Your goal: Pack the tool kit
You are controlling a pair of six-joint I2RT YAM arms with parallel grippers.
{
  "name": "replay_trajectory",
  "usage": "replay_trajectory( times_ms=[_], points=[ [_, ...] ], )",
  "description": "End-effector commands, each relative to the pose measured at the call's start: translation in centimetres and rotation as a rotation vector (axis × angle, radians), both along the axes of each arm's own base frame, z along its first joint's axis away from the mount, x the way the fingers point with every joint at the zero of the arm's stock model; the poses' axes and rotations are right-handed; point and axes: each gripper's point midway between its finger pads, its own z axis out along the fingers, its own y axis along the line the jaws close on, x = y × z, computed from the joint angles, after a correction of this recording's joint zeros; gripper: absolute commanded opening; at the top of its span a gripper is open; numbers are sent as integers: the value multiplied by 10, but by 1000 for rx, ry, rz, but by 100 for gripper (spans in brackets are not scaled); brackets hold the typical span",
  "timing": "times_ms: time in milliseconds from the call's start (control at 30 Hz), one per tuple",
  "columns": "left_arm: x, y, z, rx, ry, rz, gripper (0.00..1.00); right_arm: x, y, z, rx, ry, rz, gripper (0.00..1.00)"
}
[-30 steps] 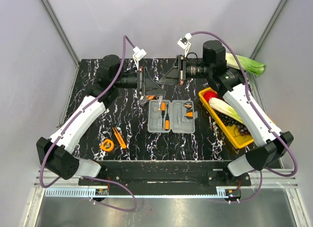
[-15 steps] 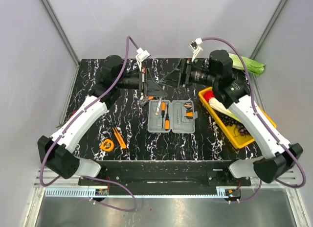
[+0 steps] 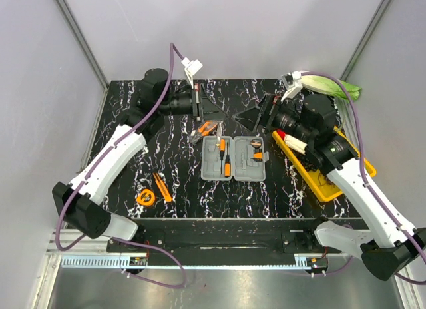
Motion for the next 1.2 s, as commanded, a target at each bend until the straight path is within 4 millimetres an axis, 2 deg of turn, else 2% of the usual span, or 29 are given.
replay_trajectory(
  times_ms=[0, 200, 333, 733, 933, 1167],
  points=[
    [40, 3, -2, 74, -26, 181, 0, 2, 5, -25, 3, 52, 5, 96],
    [62, 1, -8, 83, 41, 282, 0, -4, 12, -53, 61, 58, 22, 95],
    [70, -1, -15, 93, 76, 334, 0, 0, 22, -60, 61, 29, 33, 96],
    [77, -9, -31, 118, 129, 411, 0, 9, 38, -43, 47, -22, 75, 97],
    [80, -7, -38, 135, 181, 457, 0, 13, 43, -52, 40, 12, 70, 96],
    [79, 3, -57, 174, 280, 539, 0, 19, 53, -64, 27, 42, 56, 87]
  ],
)
